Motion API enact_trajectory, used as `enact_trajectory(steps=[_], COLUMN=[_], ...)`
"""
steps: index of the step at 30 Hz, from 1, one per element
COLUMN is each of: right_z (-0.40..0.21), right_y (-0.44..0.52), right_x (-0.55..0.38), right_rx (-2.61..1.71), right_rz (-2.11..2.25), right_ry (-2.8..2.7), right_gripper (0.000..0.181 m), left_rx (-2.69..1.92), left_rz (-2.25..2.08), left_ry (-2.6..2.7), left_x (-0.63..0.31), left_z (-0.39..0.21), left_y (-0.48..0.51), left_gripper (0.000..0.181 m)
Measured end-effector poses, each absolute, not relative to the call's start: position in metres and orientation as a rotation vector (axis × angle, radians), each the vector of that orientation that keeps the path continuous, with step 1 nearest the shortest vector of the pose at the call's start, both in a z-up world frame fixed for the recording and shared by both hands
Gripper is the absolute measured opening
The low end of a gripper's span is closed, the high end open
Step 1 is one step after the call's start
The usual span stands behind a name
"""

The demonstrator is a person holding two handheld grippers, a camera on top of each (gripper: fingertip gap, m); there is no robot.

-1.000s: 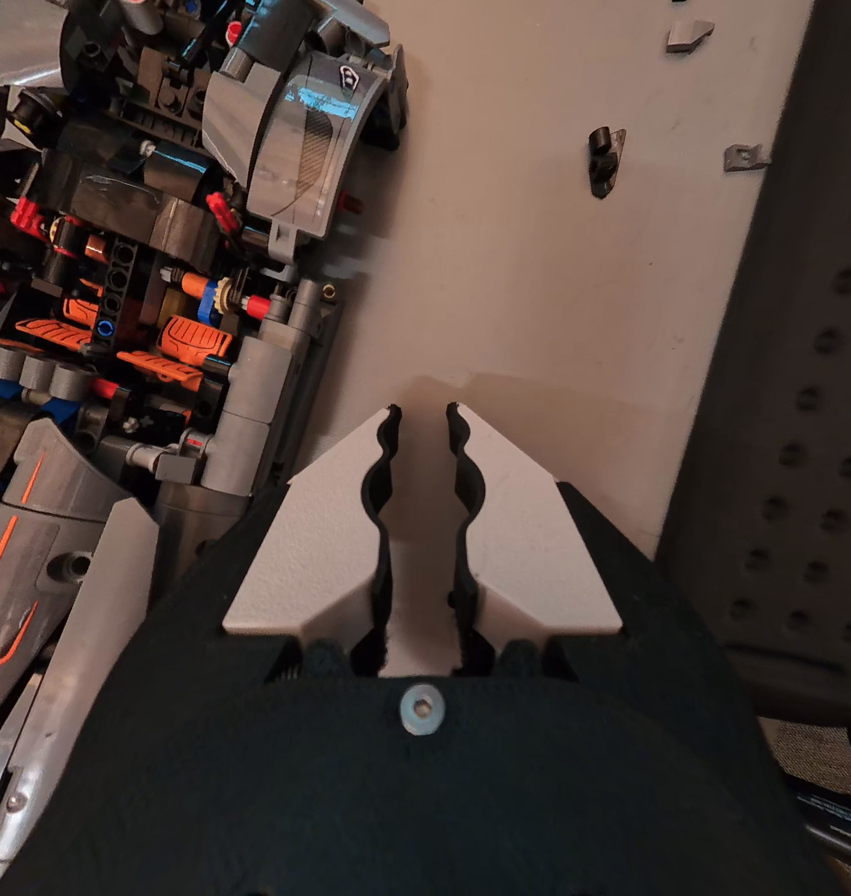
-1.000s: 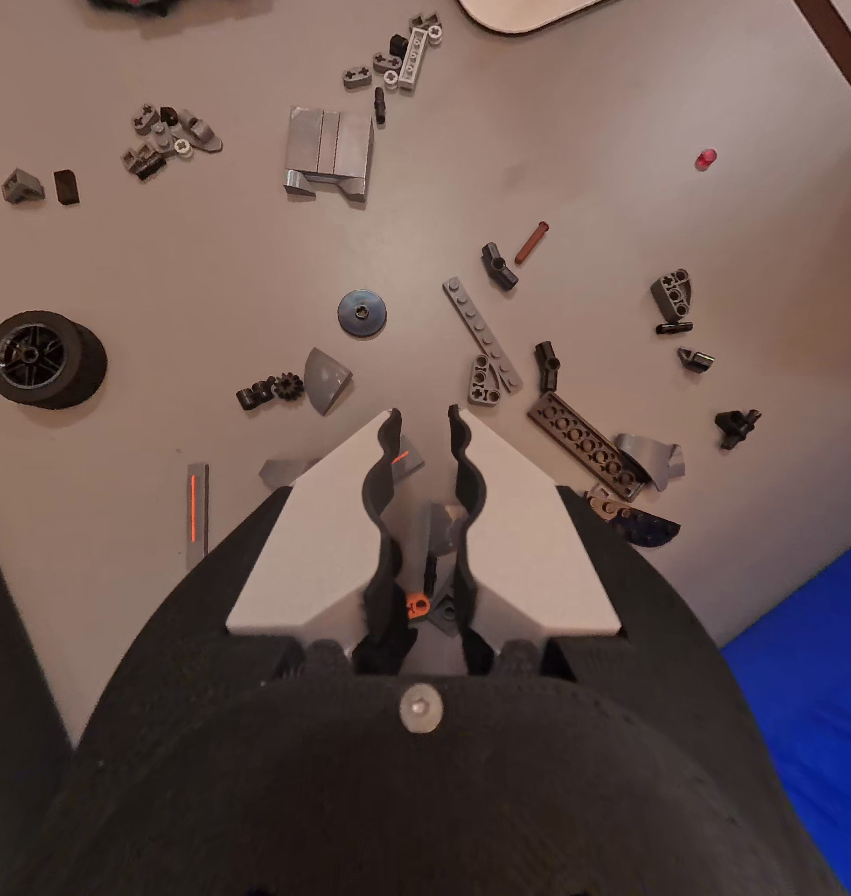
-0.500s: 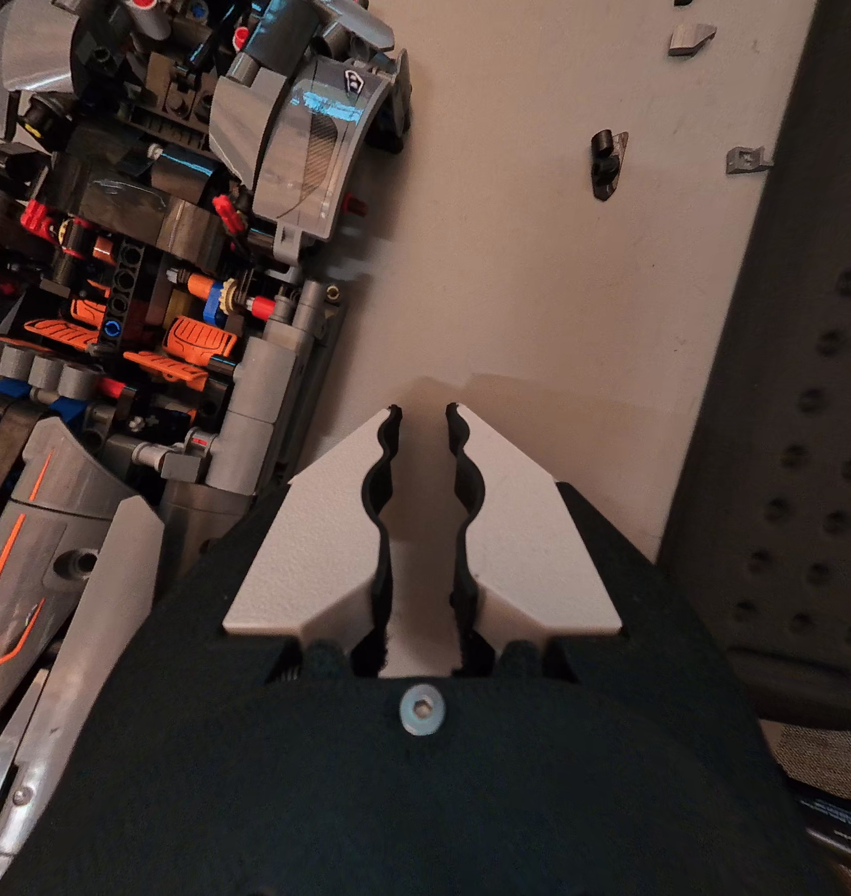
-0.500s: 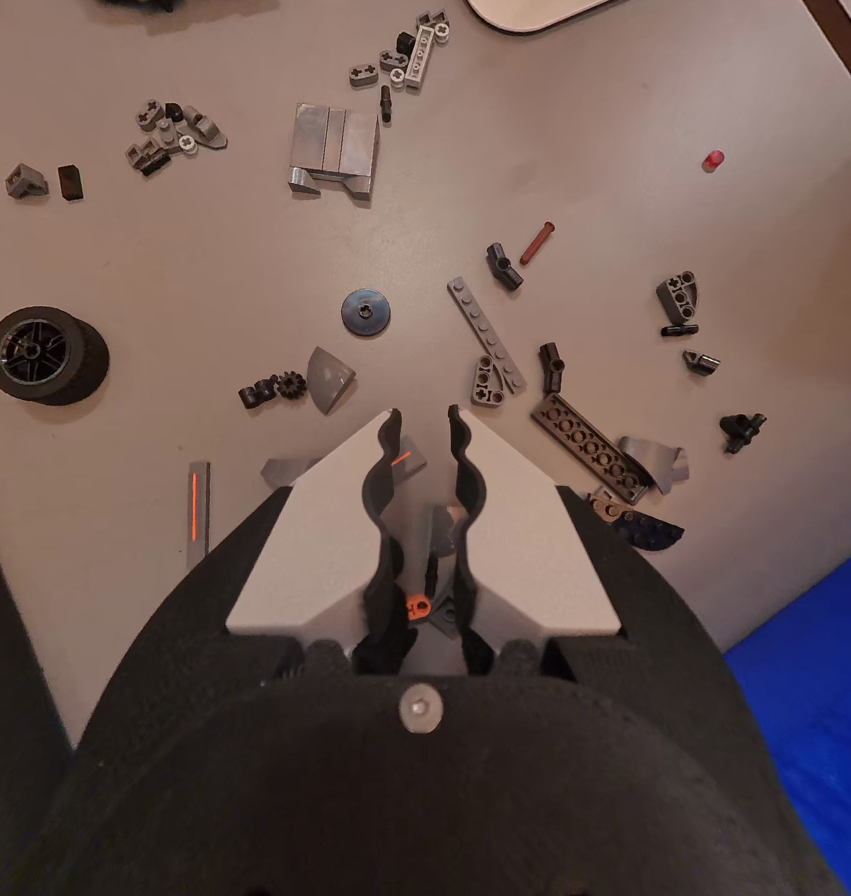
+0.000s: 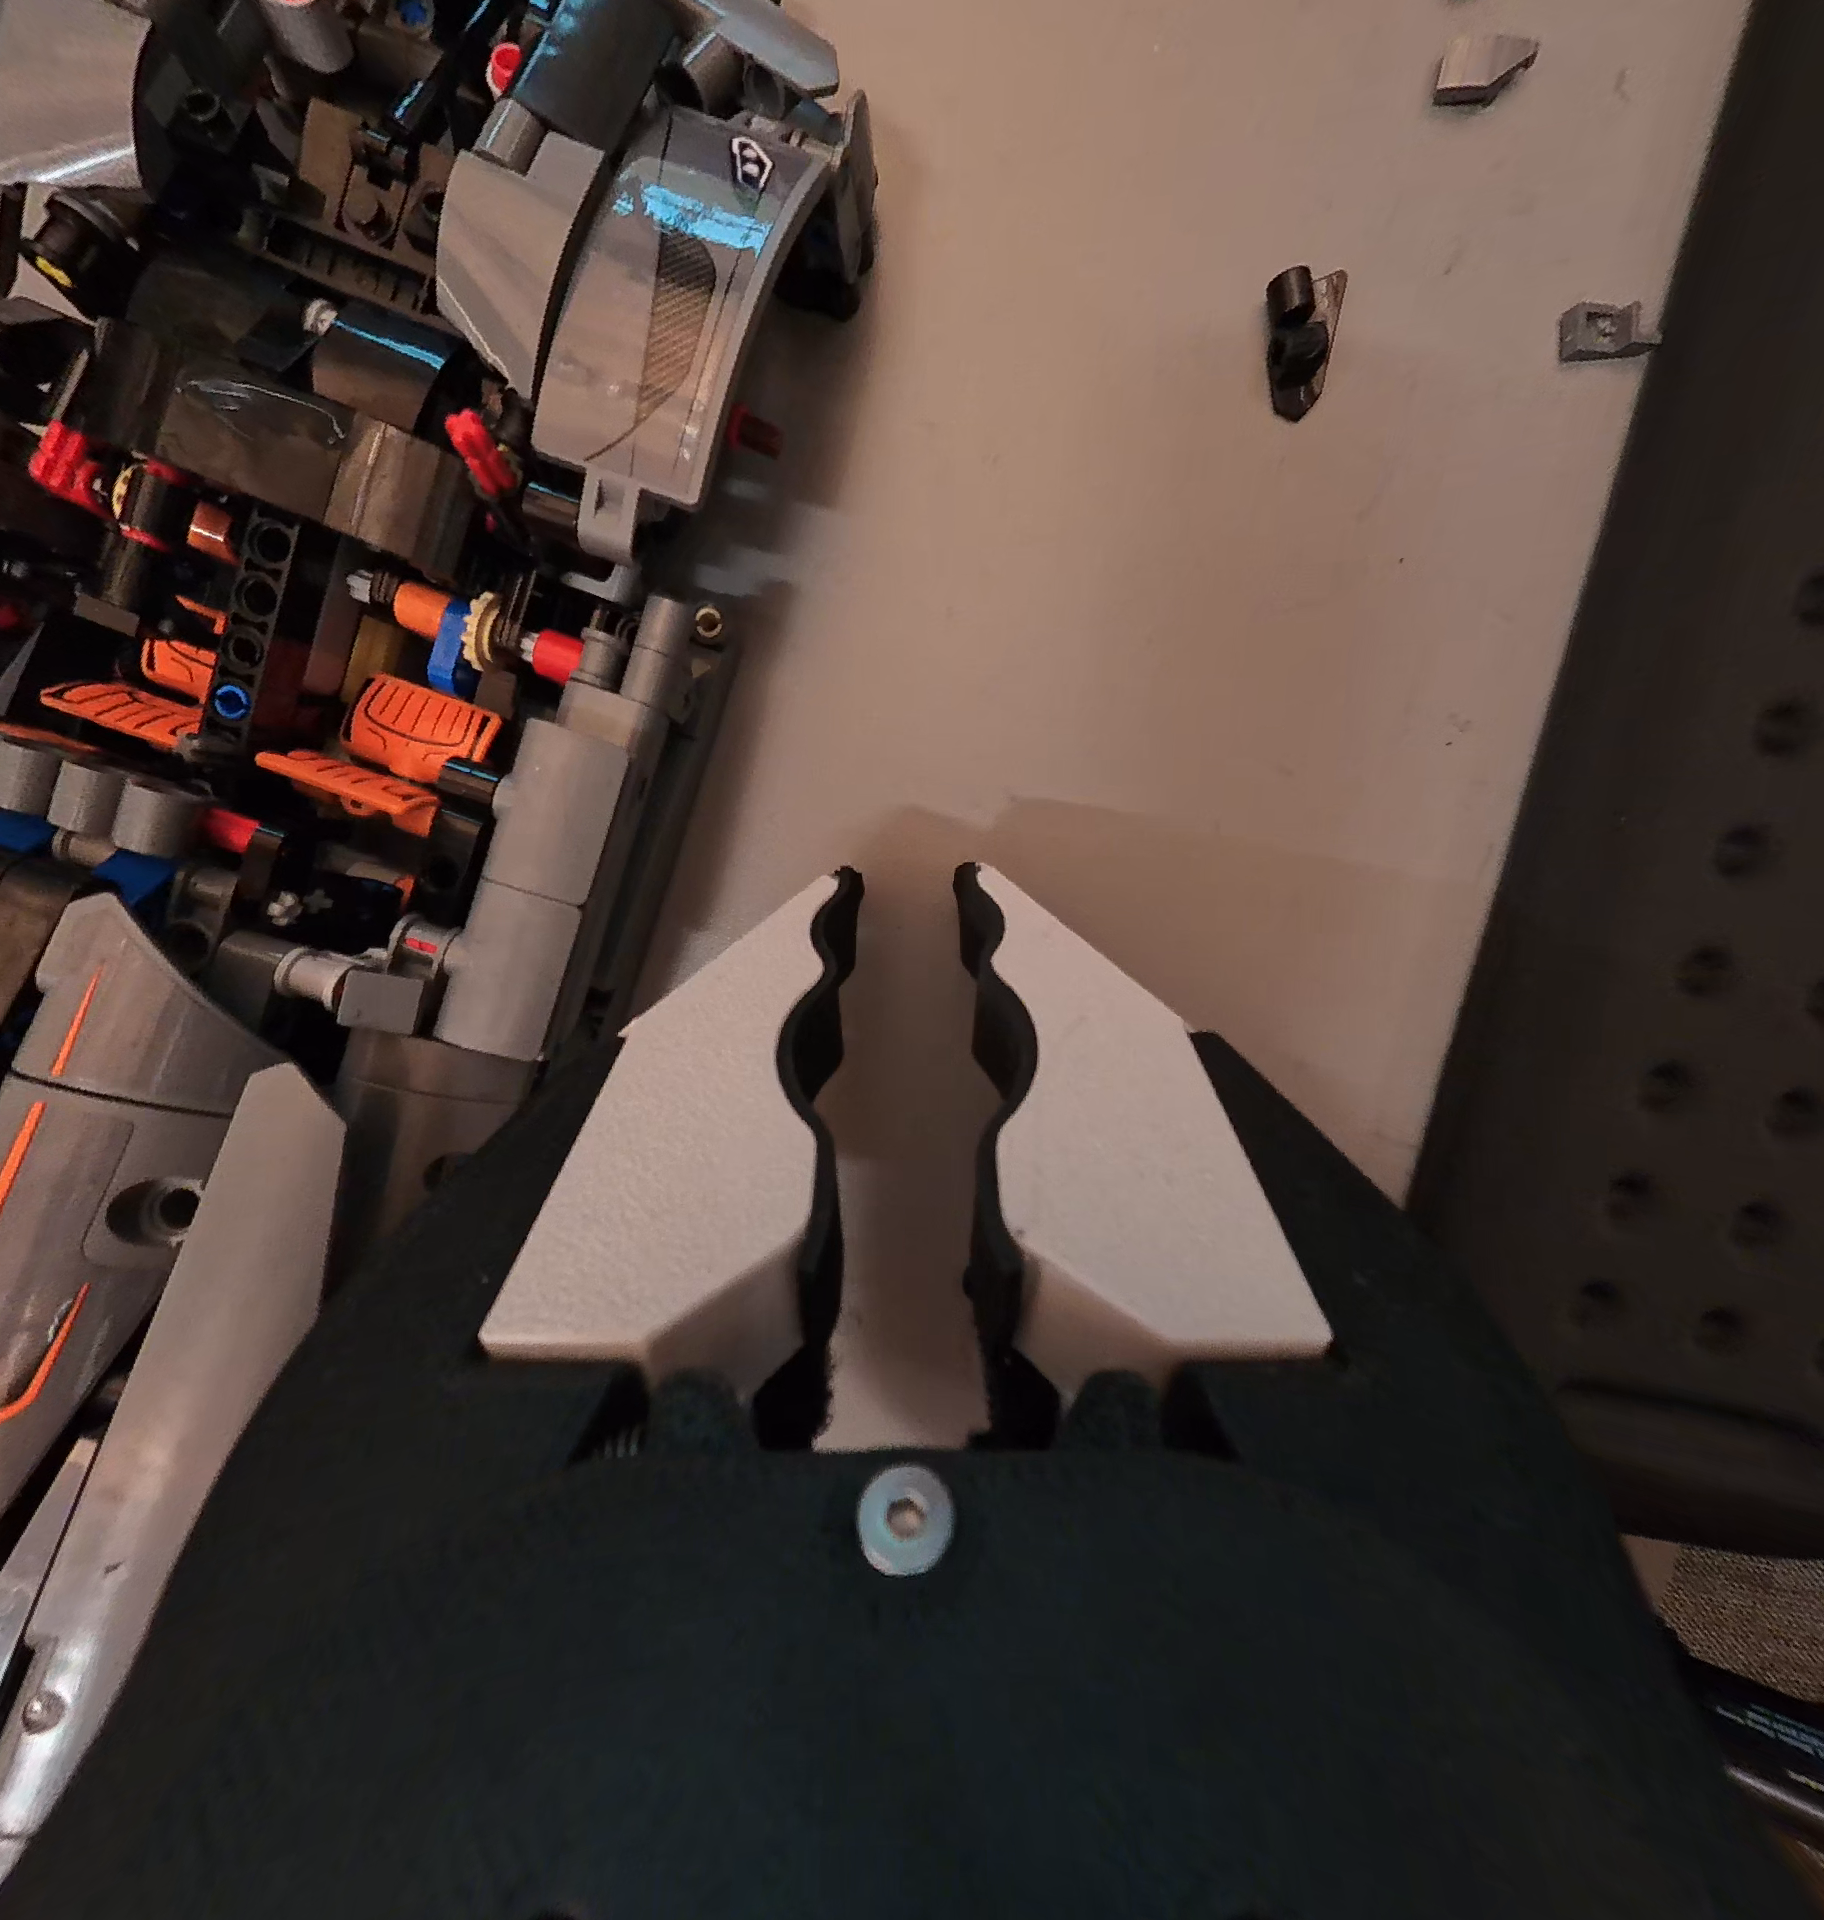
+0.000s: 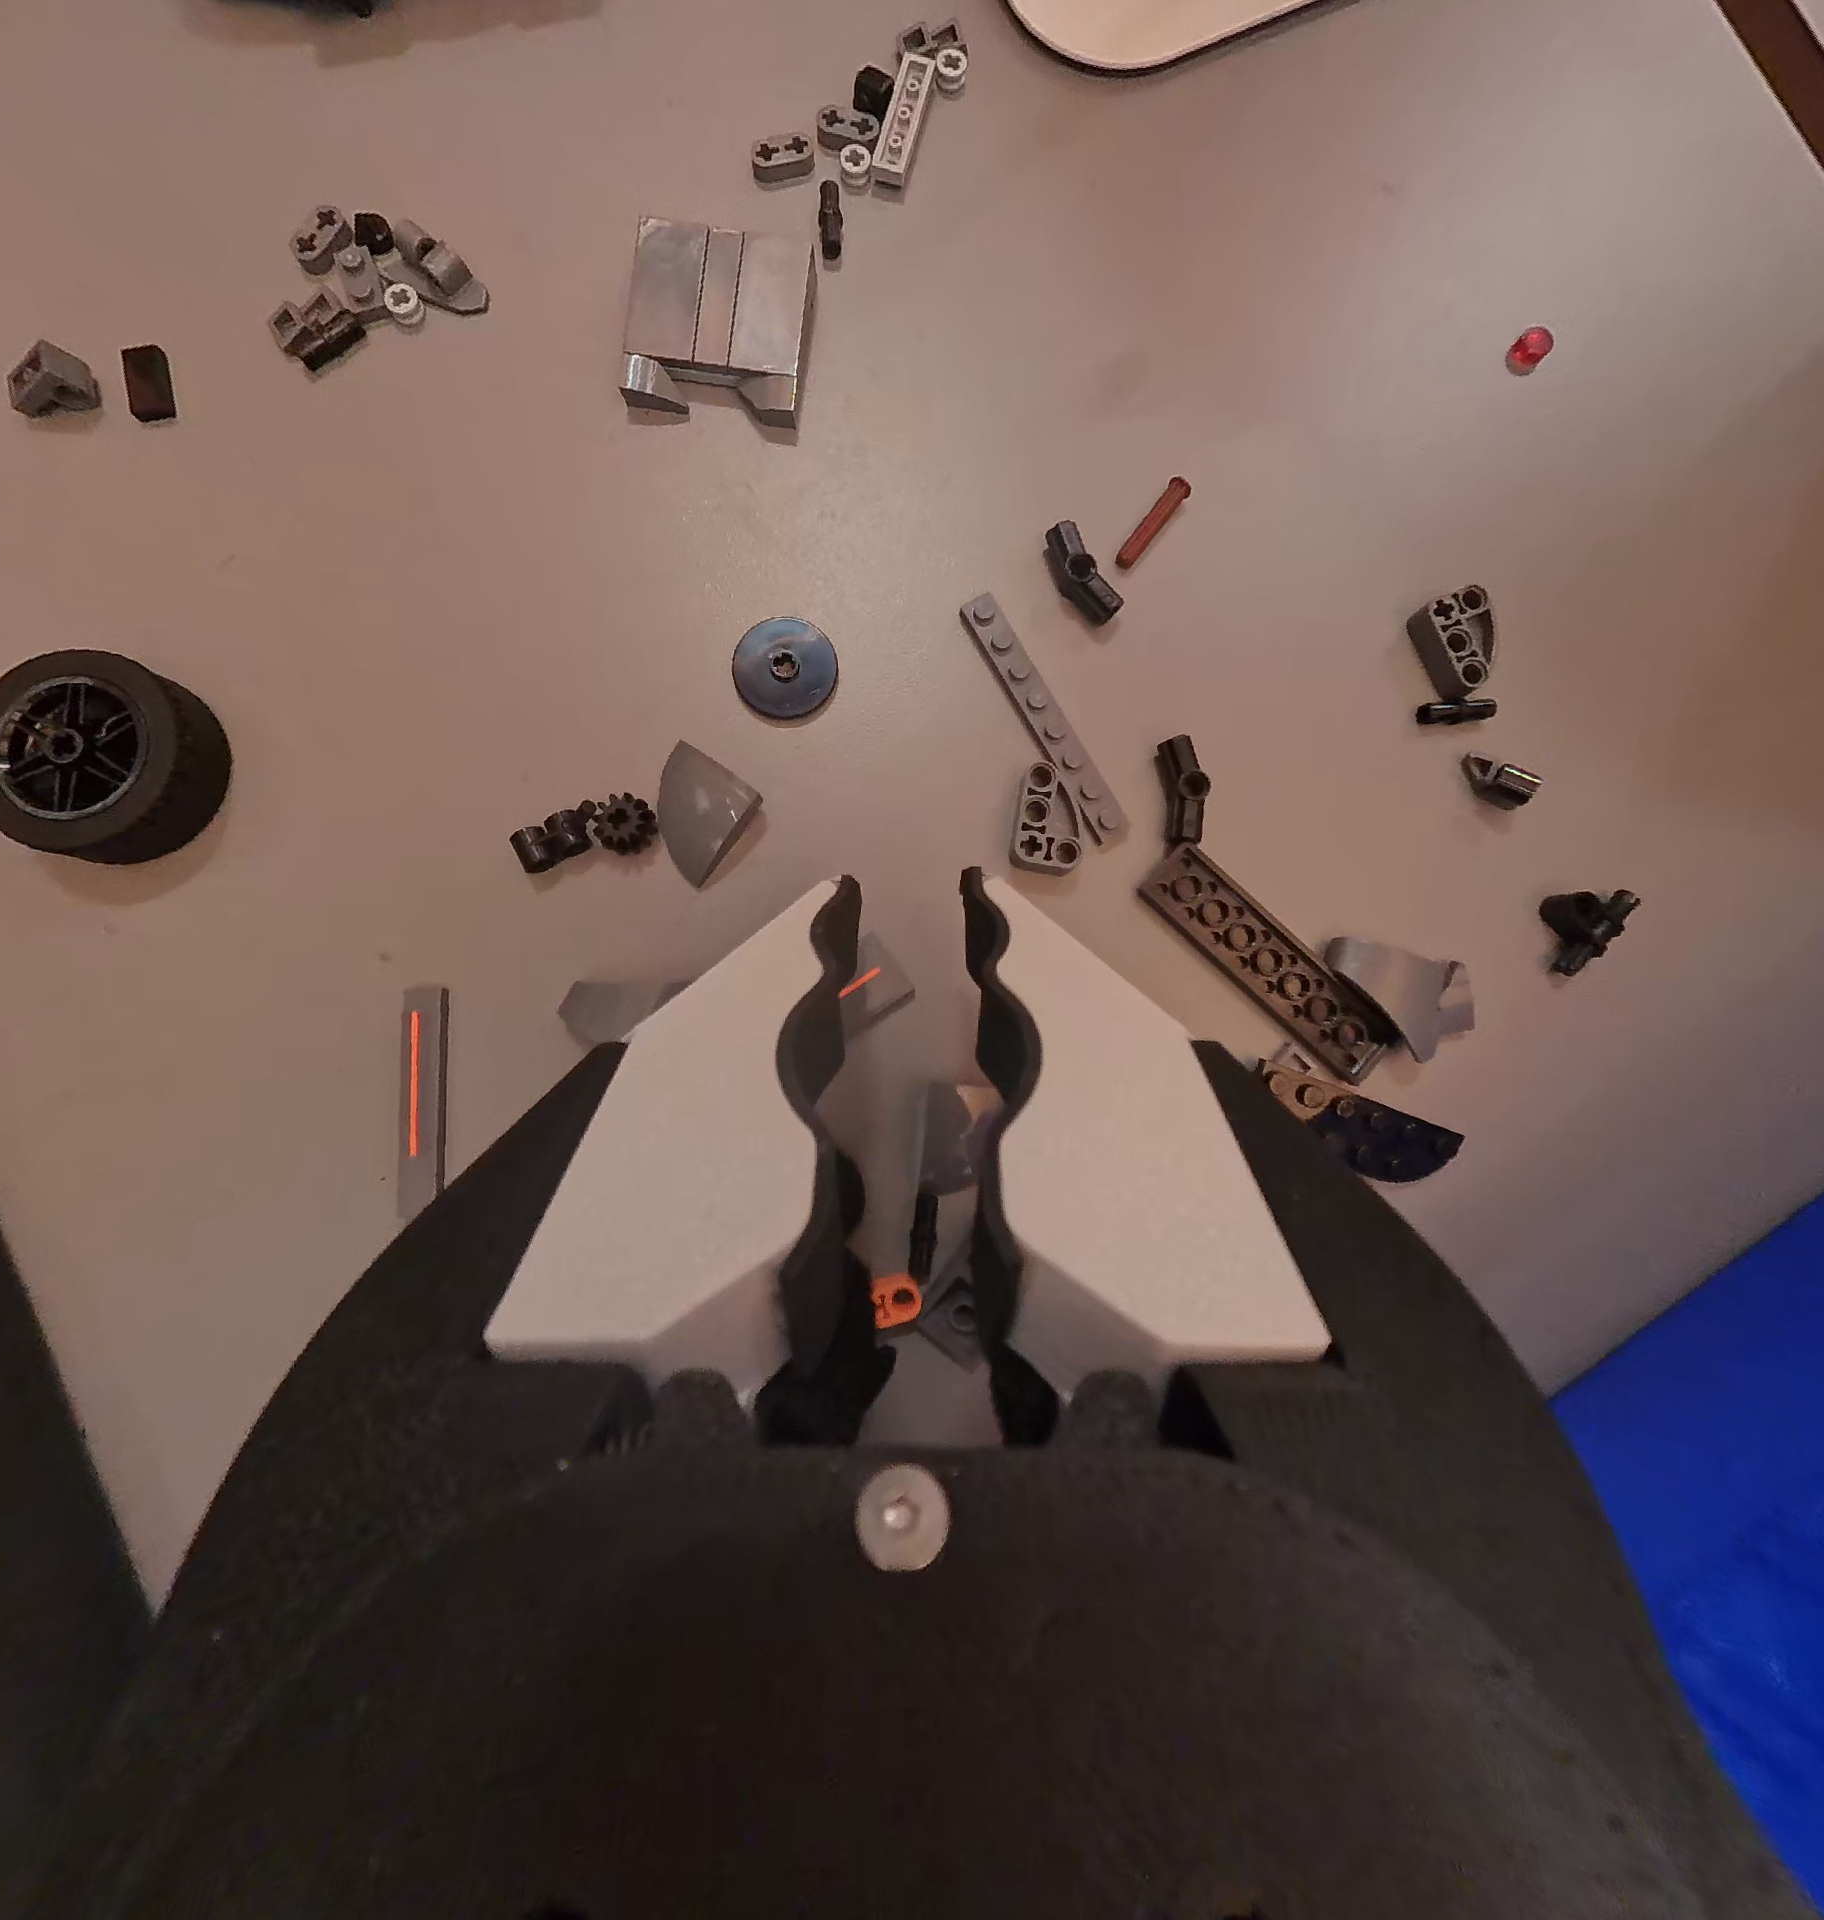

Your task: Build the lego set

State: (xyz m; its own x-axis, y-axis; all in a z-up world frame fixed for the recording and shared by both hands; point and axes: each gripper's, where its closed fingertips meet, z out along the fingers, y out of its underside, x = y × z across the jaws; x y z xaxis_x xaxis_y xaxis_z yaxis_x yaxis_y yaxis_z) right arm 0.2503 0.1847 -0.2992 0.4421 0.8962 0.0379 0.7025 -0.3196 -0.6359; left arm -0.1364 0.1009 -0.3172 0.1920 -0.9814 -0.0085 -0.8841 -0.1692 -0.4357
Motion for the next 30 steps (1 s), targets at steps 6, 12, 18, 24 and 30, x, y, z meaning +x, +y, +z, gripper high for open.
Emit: enact_trajectory(steps=[6, 12, 18, 24, 30], right_z=[-0.299, -0.298, -0.296, -0.295, -0.287], right_y=[0.185, 0.186, 0.190, 0.192, 0.207], right_x=[0.251, 0.251, 0.254, 0.256, 0.270], right_rx=[-2.114, -2.109, -2.110, -2.110, -2.128], right_rz=[0.432, 0.427, 0.412, 0.396, 0.331], right_ry=[-1.334, -1.330, -1.305, -1.294, -1.175], right_gripper=[0.018, 0.018, 0.017, 0.016, 0.017], left_rx=[-2.131, -2.128, -2.127, -2.129, -2.131], left_rz=[-0.395, -0.396, -0.391, -0.392, -0.393], left_ry=[1.759, 1.759, 1.764, 1.765, 1.768], left_x=[-0.136, -0.136, -0.136, -0.136, -0.136], left_z=[-0.318, -0.317, -0.318, -0.318, -0.319], left_y=[0.101, 0.101, 0.100, 0.100, 0.100], left_gripper=[0.017, 0.016, 0.015, 0.014, 0.014])
